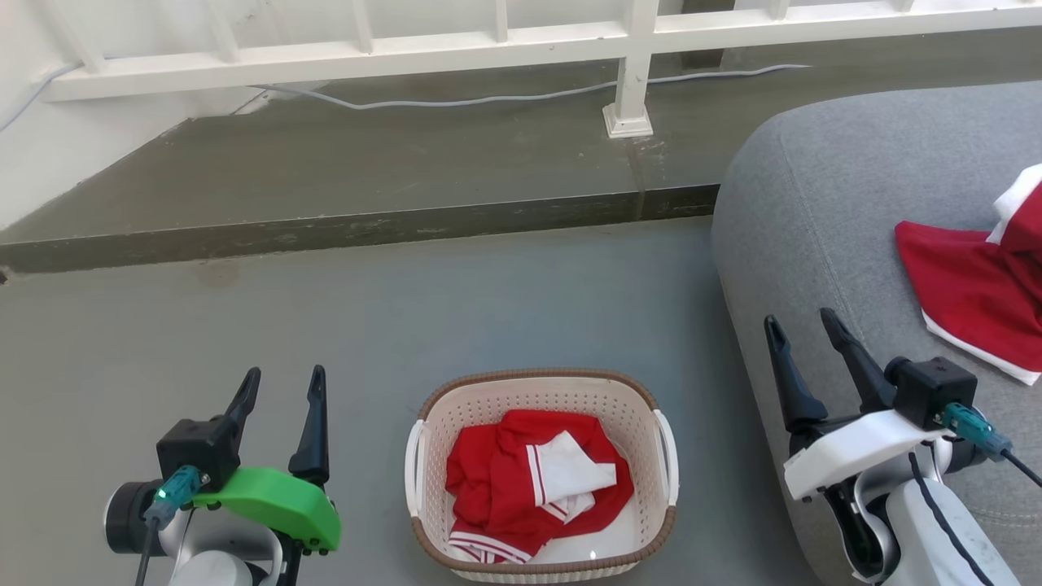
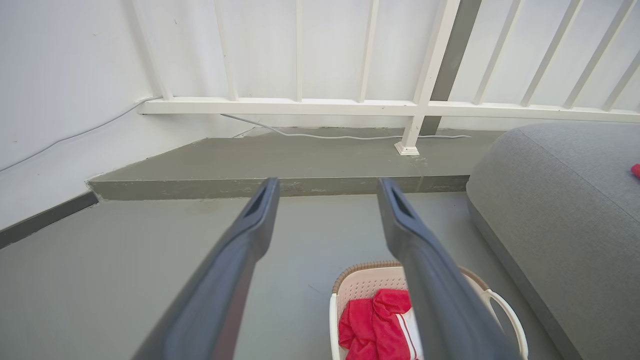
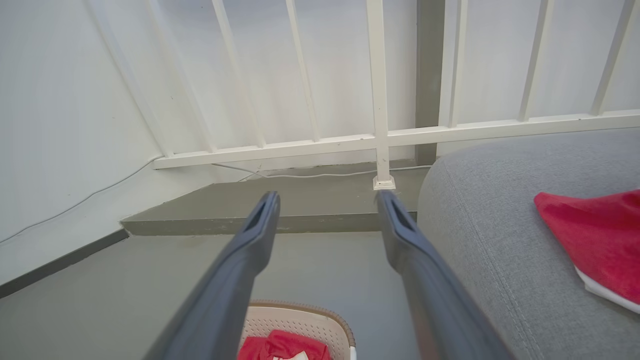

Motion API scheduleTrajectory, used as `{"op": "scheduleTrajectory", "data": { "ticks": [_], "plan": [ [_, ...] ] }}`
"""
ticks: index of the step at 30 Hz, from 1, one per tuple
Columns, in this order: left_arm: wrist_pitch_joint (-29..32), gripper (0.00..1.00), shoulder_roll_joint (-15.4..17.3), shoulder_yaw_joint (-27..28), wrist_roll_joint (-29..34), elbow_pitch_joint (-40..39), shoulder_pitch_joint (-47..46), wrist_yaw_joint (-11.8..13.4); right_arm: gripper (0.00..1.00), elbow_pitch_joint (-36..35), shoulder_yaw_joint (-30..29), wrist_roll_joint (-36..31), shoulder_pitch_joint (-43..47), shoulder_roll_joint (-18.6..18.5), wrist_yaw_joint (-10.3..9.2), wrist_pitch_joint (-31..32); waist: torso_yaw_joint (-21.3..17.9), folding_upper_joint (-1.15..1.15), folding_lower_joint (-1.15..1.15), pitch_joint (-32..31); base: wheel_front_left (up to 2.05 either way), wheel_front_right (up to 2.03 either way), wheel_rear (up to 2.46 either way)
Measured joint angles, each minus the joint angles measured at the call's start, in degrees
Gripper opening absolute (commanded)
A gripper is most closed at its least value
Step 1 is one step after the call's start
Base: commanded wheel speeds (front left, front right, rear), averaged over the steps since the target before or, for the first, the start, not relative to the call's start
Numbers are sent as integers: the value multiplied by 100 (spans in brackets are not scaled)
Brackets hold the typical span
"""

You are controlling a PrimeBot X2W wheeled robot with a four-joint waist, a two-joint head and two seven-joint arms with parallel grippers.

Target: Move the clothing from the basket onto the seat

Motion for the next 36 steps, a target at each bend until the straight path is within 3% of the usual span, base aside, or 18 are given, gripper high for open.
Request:
{"op": "scheduleTrajectory", "data": {
  "ticks": [36],
  "plan": [
    [256, 100, -326, 227, 422, -366, 248, 0, 100, -713, -25, 0, 420, -34, -166, 335, -57, 0, 0, 31, 0, 0, 0]
  ]
}}
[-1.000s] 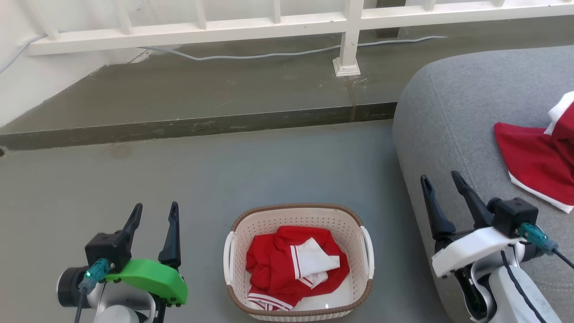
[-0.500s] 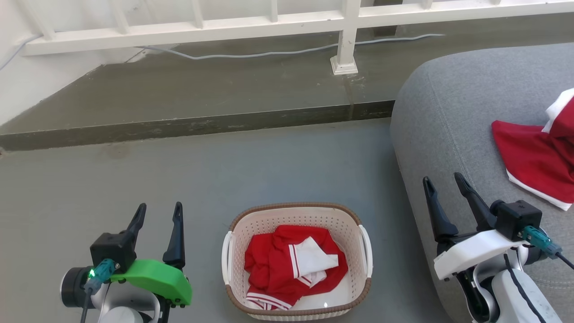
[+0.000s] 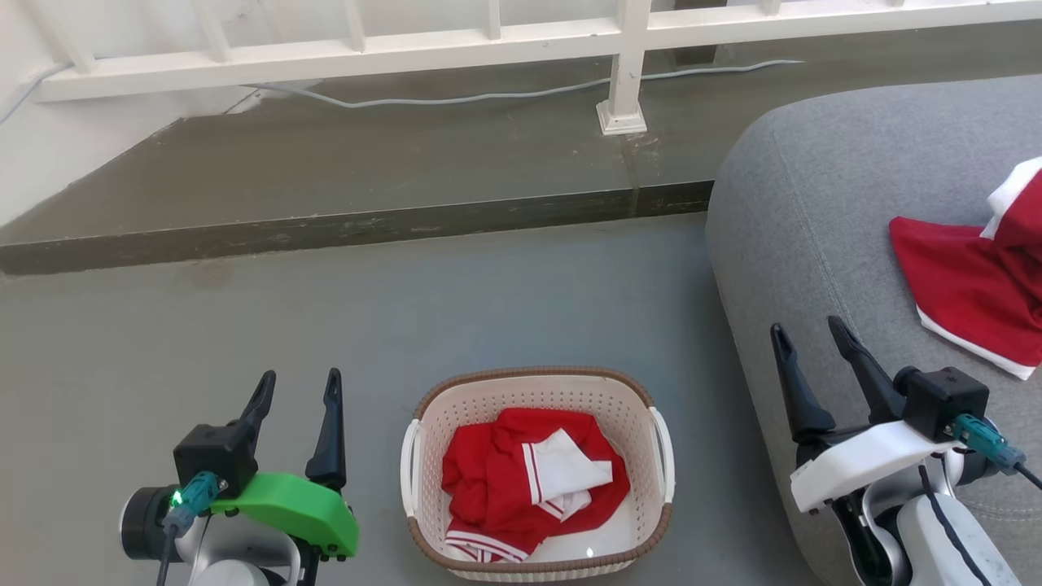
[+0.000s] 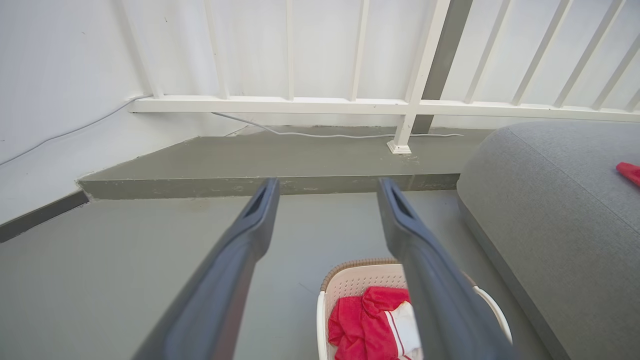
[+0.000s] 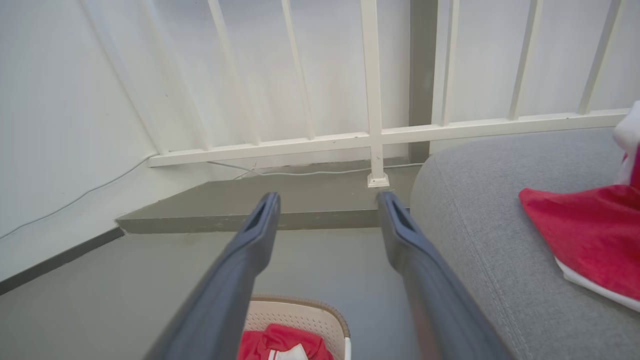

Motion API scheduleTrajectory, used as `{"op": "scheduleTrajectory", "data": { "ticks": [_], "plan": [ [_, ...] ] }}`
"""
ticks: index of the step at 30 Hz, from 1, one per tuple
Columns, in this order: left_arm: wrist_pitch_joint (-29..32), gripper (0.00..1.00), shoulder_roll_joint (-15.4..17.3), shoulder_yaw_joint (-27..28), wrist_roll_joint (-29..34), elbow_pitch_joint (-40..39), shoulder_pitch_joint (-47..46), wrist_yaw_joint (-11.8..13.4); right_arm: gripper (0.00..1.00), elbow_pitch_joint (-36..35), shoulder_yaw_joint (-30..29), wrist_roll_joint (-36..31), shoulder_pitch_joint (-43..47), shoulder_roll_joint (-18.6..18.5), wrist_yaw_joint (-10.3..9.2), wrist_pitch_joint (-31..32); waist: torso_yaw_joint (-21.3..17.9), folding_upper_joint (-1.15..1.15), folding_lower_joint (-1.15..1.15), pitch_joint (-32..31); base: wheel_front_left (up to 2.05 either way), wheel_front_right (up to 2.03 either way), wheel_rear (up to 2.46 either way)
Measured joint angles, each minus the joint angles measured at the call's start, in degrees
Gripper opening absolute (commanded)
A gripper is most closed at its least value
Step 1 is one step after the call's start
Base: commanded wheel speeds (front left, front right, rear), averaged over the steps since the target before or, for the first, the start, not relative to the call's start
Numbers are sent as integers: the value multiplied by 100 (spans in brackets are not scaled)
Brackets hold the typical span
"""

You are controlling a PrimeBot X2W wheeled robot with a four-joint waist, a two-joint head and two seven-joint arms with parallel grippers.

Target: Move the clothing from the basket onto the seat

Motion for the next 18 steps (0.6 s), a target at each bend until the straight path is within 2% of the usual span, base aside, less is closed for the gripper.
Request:
{"op": "scheduleTrajectory", "data": {
  "ticks": [12, 18],
  "plan": [
    [112, 100, -53, -79, 80, -298, 50, 0, 100, -446, -43, 0, 0, -49, -46, 125, -72, 0, 0, 313, 0, 0, 0],
    [320, 100, -112, -447, 291, -331, -35, -30, 100, -704, -130, 8, -29, -114, -94, 174, -157, 0, 0, 689, 0, 0, 0]
  ]
}}
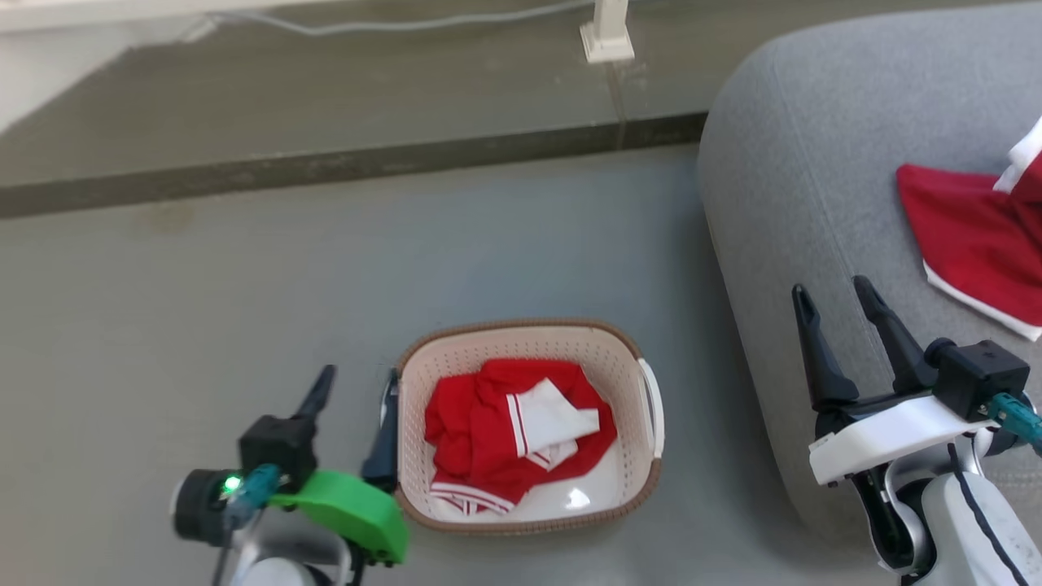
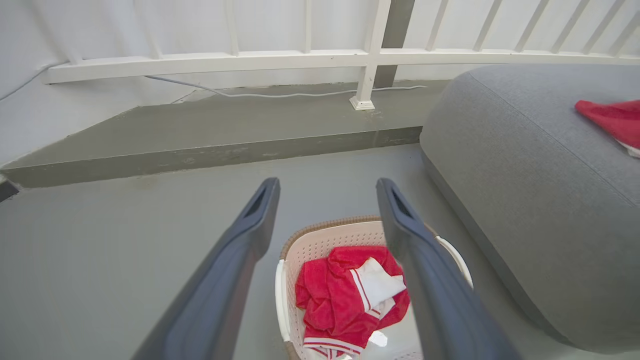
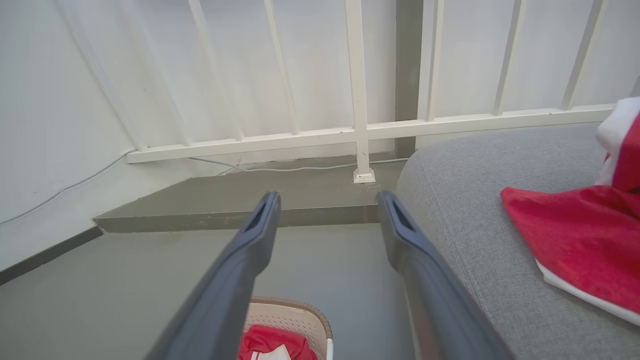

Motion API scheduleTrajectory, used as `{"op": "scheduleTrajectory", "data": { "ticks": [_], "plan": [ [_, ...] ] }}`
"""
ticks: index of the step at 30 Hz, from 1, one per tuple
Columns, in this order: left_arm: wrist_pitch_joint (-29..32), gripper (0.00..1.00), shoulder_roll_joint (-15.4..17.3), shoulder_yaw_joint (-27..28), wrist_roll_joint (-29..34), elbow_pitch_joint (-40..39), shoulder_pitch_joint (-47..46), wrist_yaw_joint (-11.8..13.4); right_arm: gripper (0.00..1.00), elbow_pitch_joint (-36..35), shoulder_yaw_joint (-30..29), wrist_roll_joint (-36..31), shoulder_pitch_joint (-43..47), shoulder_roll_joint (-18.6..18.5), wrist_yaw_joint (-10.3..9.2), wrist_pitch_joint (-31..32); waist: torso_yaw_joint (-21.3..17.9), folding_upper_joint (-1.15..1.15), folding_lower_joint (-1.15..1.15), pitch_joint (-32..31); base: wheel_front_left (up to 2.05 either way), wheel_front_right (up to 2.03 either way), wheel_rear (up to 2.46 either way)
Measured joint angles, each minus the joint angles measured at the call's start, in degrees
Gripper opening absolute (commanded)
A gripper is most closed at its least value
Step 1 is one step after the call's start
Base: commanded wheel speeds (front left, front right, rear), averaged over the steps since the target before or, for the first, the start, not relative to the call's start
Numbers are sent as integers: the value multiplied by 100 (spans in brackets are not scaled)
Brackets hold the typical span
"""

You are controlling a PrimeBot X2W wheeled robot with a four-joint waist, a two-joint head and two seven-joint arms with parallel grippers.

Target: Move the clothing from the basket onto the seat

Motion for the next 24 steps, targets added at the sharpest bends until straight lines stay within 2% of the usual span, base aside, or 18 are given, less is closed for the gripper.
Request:
{"op": "scheduleTrajectory", "data": {
  "ticks": [11, 24],
  "plan": [
    [438, 100, -198, -717, 112, 392, -466, -291, 100, -432, -4, 10, -253, -10, -1, 52, -245, 0, 0, 743, 0, 0, 0],
    [1063, 100, -267, -890, 285, 1406, -1268, -466, 100, -917, 170, 105, -722, 151, 11, 34, -826, 0, 1, 1730, 0, 0, 0]
  ]
}}
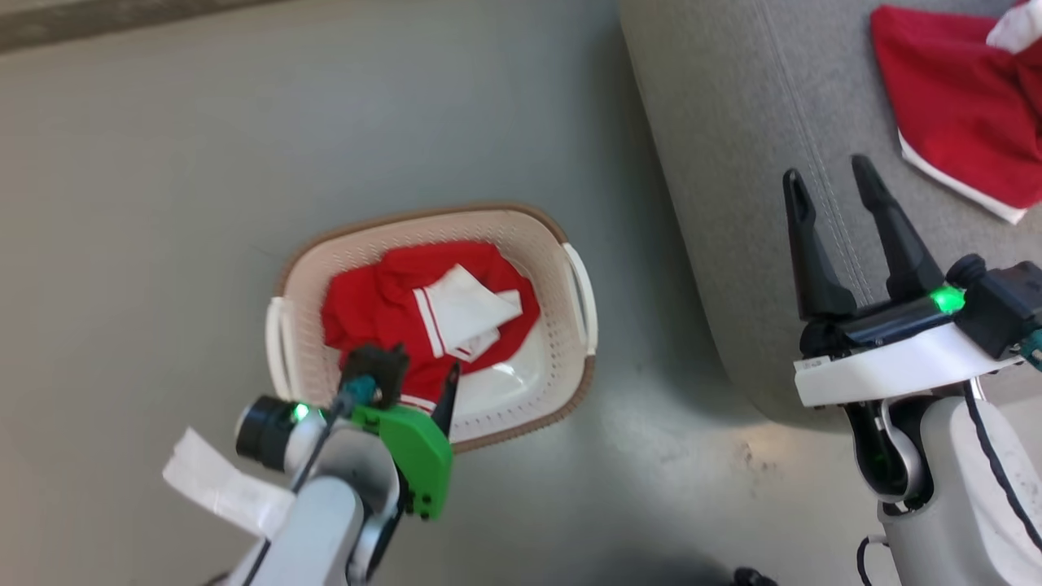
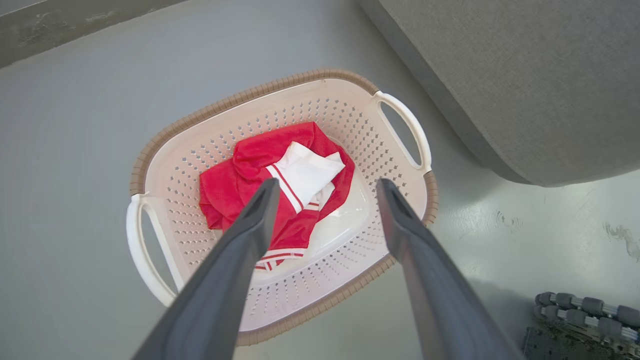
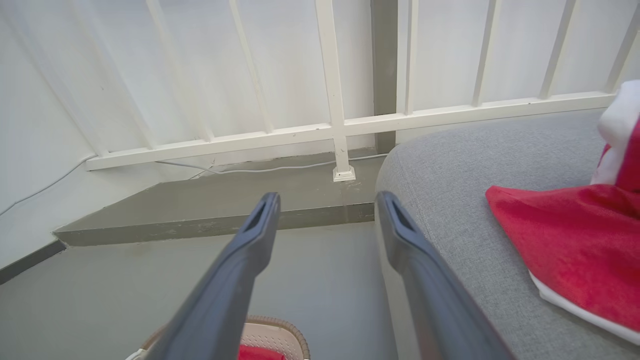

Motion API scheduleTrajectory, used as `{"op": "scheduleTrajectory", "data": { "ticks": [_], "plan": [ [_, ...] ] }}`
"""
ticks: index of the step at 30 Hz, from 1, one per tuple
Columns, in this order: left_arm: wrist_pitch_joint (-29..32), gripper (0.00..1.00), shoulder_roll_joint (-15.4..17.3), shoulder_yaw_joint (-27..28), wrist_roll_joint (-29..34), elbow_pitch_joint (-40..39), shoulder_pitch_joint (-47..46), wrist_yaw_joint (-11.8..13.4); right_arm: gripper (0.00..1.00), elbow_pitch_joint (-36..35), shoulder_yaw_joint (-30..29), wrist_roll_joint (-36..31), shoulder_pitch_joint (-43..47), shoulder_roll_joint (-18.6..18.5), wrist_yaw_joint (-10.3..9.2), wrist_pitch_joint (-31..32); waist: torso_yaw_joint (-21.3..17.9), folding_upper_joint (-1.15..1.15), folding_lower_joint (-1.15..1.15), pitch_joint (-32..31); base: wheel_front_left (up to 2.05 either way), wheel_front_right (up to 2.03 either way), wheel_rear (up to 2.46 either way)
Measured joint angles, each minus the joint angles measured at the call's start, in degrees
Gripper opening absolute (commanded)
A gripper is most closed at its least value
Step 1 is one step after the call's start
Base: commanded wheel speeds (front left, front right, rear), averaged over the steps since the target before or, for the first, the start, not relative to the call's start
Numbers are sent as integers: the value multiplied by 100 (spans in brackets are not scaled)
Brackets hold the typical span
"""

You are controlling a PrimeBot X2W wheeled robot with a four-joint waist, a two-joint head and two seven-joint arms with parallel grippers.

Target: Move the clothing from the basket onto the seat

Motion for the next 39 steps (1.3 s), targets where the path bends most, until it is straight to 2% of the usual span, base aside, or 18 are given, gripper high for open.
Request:
{"op": "scheduleTrajectory", "data": {
  "ticks": [11, 25, 39],
  "plan": [
    [445, 100, 36, 164, 122, 972, -1061, -23, 100, -180, 114, 241, -298, 92, 46, -181, -469, 0, 0, 907, 0, 0, 0],
    [924, 100, 630, 389, 380, 1968, -2237, -66, 100, -498, 587, 565, -1083, 243, 118, -517, -1163, 0, 0, 2205, 0, 0, 0],
    [1084, 100, 854, 449, 493, 2887, -2686, -14, 100, -569, 676, 667, -1172, 310, 145, -581, -1595, 0, 0, 2818, 0, 0, 0]
  ]
}}
